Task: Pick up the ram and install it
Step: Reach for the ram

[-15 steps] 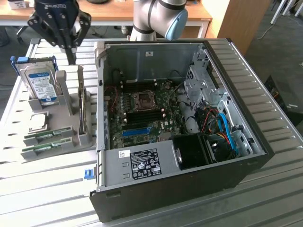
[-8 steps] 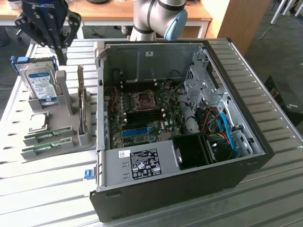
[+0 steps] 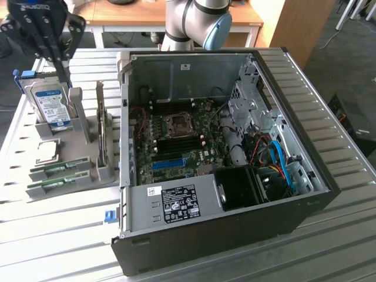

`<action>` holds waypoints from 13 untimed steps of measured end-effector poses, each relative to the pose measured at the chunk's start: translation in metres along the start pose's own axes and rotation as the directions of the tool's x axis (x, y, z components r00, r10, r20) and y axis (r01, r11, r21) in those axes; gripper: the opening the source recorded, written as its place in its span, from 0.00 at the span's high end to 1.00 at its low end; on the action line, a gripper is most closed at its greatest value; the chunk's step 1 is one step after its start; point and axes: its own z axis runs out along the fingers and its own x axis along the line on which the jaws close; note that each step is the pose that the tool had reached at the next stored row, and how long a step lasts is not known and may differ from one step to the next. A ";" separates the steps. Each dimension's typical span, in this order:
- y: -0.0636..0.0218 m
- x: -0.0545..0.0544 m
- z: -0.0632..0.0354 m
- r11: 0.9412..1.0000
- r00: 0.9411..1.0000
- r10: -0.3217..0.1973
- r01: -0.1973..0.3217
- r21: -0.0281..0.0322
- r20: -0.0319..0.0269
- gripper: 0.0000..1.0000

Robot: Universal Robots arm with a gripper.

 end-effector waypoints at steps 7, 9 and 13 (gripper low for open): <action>-0.0023 0.021 -0.0006 1.000 1.000 0.000 0.000 0.000 0.000 0.89; -0.0030 0.027 -0.0008 1.000 1.000 0.000 0.000 0.000 0.000 0.89; -0.0041 0.038 -0.0011 1.000 1.000 0.000 0.000 0.000 0.000 0.89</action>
